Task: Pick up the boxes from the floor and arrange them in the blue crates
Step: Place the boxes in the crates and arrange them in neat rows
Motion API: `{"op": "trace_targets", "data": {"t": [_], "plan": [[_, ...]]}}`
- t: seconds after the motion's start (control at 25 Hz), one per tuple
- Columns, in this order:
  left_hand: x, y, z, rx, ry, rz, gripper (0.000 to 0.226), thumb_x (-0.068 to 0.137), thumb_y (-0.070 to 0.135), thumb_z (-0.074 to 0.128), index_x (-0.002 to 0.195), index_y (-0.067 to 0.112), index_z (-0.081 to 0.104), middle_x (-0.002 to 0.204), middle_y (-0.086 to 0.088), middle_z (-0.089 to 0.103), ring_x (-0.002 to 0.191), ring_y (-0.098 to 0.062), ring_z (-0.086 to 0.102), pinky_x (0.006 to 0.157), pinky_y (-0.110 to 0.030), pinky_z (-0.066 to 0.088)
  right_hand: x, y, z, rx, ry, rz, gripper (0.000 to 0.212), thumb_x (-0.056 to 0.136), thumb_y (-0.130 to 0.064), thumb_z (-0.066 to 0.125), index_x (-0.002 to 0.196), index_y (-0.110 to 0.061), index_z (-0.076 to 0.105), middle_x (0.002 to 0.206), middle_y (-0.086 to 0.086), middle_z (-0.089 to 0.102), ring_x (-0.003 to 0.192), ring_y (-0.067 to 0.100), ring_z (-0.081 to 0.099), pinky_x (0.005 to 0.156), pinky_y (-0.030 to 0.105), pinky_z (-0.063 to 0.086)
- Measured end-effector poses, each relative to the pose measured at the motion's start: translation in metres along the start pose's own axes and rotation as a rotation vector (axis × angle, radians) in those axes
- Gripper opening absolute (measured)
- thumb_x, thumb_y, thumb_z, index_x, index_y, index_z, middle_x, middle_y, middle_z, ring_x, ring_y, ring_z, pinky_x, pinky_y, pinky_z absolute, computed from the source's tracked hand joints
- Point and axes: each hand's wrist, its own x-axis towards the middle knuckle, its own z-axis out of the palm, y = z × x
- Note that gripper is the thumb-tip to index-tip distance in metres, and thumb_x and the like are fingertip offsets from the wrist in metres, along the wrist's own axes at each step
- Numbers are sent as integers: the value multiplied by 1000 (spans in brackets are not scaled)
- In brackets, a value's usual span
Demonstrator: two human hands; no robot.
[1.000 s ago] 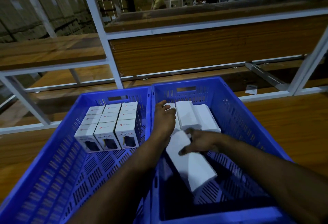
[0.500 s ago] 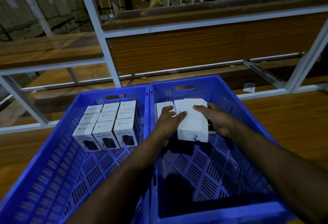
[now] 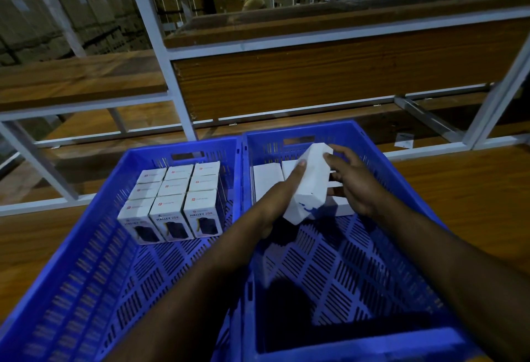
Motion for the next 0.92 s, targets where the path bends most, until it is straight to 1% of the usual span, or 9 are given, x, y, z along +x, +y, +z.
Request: {"op": "trace_targets", "data": {"t": [0.08,0.16,0.24,0.36,0.52,0.64,0.76,0.84,0.92], "plan": [[-1,-2,1,-71,-99,-1,59,92,73,41,121,29,67,111,-6,77,102,-27,72,98,-41,53,-3,-3,2,38,7,-10,42,96,-31,62,136,-23,50,121,11,65,90,23,70,58,30,58],[1,-3,-1,-206,-155,-3,48,99,62,38,116,28,69,102,-5,78,86,-22,74,86,-40,58,-4,-4,5,66,-18,17,45,94,-42,61,133,-21,52,122,17,63,92,25,66,59,30,57],[3,-3,-5,-347,-166,-16,46,102,54,36,104,30,75,102,-9,75,83,-26,71,80,-44,59,-7,-6,8,147,-57,51,49,96,-47,54,135,-17,52,113,19,58,92,25,60,59,30,57],[4,-6,-12,-474,-220,-24,51,96,56,36,100,28,79,111,-17,66,99,-39,63,89,-57,51,-12,-10,10,187,-130,-1,39,99,-28,55,135,-13,54,107,11,55,89,19,57,61,27,57],[6,-10,-18,-602,-288,-25,68,95,73,20,121,31,65,122,-17,66,112,-46,58,93,-67,45,-15,-13,11,160,-203,-63,34,97,-11,57,131,-11,60,113,8,60,89,14,59,66,24,55],[0,-4,-13,-528,-254,-25,65,91,76,25,114,33,68,116,-15,71,102,-44,66,82,-63,54,-16,-16,10,258,-207,-59,30,98,-12,55,127,-6,61,102,7,63,82,13,60,64,24,55],[6,-7,-8,-294,-89,-20,64,89,77,39,127,31,61,128,-13,67,114,-37,64,98,-56,51,-17,-14,16,120,-165,-44,28,99,-23,57,122,-10,63,103,5,64,88,16,63,66,25,55],[13,-12,-3,-98,28,-9,88,86,82,40,154,27,35,151,-10,50,133,-31,53,109,-42,40,-18,-8,19,-101,-197,8,28,94,-37,63,118,-23,63,115,3,67,105,20,66,78,29,57],[17,-15,2,46,181,48,88,94,74,31,162,23,6,167,-6,17,149,-28,31,108,-32,31,-21,-3,18,-205,-335,134,41,84,-48,70,120,-33,58,125,1,67,114,24,65,92,40,56]]}}
